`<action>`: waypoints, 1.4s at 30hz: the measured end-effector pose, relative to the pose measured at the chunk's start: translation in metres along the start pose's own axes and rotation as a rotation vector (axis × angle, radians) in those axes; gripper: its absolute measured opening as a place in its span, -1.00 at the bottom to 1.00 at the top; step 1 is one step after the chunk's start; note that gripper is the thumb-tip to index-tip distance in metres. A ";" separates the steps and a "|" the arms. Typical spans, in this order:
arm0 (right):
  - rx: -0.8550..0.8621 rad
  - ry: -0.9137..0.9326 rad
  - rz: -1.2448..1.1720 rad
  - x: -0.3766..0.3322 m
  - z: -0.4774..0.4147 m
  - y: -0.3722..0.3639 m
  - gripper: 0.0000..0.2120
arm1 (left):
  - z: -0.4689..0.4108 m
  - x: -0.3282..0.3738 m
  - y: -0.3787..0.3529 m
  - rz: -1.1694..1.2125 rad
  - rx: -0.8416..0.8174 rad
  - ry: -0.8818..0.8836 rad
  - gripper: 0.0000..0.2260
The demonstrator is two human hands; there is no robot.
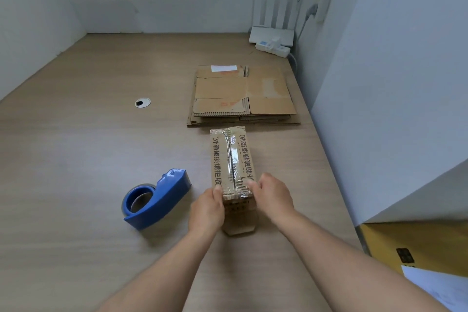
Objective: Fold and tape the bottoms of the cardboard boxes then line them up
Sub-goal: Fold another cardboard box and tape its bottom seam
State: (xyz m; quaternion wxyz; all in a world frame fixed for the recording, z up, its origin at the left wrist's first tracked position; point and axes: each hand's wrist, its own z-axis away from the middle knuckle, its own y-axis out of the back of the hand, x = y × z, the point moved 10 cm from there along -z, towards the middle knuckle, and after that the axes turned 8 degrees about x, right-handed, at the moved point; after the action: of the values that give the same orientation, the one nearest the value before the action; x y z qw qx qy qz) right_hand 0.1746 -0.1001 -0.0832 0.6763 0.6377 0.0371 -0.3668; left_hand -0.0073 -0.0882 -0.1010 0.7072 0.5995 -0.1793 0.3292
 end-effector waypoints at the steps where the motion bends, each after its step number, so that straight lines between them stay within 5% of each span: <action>1: -0.016 0.031 0.004 -0.001 0.000 0.000 -0.63 | 0.000 -0.001 0.000 0.009 -0.014 -0.016 -0.59; 10: -0.081 0.430 0.350 -0.023 0.006 0.000 -0.53 | -0.004 0.009 -0.001 -0.326 -0.081 -0.291 -0.53; 15: -0.067 0.547 0.295 -0.021 0.010 -0.001 -0.62 | -0.005 0.007 0.000 -0.232 -0.176 -0.371 -0.64; 19: -0.010 0.506 0.087 -0.015 0.015 0.000 -0.69 | 0.004 -0.004 -0.007 0.133 -0.313 -0.318 -0.66; 24: 0.130 0.249 -0.140 0.003 0.011 0.005 -0.84 | 0.011 -0.009 -0.004 0.591 -0.295 -0.089 -0.70; 29: 0.140 0.178 -0.087 0.007 0.010 0.006 -0.82 | 0.007 -0.022 0.002 0.443 -0.181 -0.110 -0.75; 36: -0.237 0.256 -0.085 -0.006 0.009 0.004 -0.82 | 0.004 -0.014 0.009 0.401 -0.226 -0.146 -0.81; 42: -0.162 0.435 0.142 -0.015 0.007 0.001 -0.70 | -0.007 -0.015 0.009 0.309 -0.182 -0.125 -0.87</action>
State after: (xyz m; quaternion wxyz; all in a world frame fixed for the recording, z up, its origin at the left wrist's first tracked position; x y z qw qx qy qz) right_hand 0.1615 -0.0996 -0.0736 0.7255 0.6463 0.1664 -0.1684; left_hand -0.0254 -0.0845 -0.1054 0.6871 0.5176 -0.3419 0.3783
